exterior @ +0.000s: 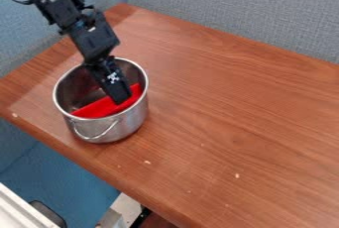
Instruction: Put the red object in the metal pot
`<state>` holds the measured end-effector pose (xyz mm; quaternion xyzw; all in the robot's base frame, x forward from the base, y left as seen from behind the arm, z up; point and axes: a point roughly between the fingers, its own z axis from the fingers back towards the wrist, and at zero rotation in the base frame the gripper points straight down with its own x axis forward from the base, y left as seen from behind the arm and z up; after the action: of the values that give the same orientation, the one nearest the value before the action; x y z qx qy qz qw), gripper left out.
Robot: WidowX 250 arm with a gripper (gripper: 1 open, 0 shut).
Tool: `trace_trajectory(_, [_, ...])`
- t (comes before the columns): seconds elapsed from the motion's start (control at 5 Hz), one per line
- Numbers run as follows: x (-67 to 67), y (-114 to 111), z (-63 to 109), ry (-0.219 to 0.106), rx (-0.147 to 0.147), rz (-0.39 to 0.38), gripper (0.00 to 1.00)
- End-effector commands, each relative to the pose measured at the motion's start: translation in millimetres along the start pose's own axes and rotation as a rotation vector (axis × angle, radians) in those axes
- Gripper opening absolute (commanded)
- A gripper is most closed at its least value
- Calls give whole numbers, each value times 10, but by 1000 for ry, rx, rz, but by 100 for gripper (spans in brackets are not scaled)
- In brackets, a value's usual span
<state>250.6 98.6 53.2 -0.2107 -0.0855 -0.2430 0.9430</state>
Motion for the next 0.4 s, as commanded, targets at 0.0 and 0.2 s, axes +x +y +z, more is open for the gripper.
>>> trace_trajectory(0.0, [-15,-57,56,-2,30,-7,100])
trace_trajectory(0.2, [-34,-121,105,-9,48,4,100])
